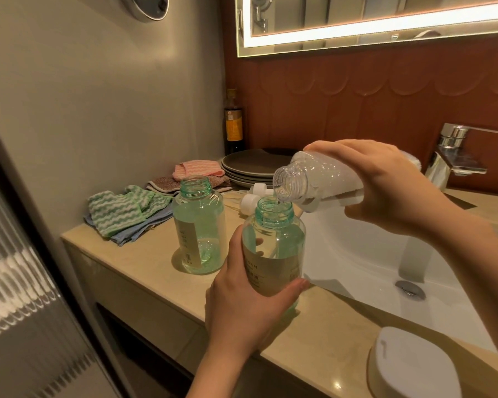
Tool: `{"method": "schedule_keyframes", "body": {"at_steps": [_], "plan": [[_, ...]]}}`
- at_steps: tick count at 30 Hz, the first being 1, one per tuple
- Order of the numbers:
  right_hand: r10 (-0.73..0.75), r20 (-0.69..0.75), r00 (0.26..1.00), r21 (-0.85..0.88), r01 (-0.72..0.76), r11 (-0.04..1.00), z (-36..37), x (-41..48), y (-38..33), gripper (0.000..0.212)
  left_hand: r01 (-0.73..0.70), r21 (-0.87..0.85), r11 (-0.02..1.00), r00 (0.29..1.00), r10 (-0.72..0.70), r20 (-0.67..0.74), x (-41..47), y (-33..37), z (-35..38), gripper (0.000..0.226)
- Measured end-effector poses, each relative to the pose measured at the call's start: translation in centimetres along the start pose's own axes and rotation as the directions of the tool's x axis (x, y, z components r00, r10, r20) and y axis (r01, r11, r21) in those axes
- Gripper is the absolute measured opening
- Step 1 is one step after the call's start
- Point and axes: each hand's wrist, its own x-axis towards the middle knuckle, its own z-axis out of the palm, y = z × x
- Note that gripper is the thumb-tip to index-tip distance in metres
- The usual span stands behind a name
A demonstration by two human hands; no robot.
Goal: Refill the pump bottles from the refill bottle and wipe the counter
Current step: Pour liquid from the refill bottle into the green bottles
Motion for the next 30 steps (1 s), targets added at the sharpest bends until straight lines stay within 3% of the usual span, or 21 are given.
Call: {"method": "schedule_keyframes", "body": {"at_steps": [30], "plan": [[-0.025, -0.011, 1.0, -0.024, 0.025, 0.999, 0.07, 0.0, 0.04, 0.101, -0.001, -0.013, 1.0, 1.0, 0.001, -0.009, -0.01, -0.13, 0.11, 0.101]]}}
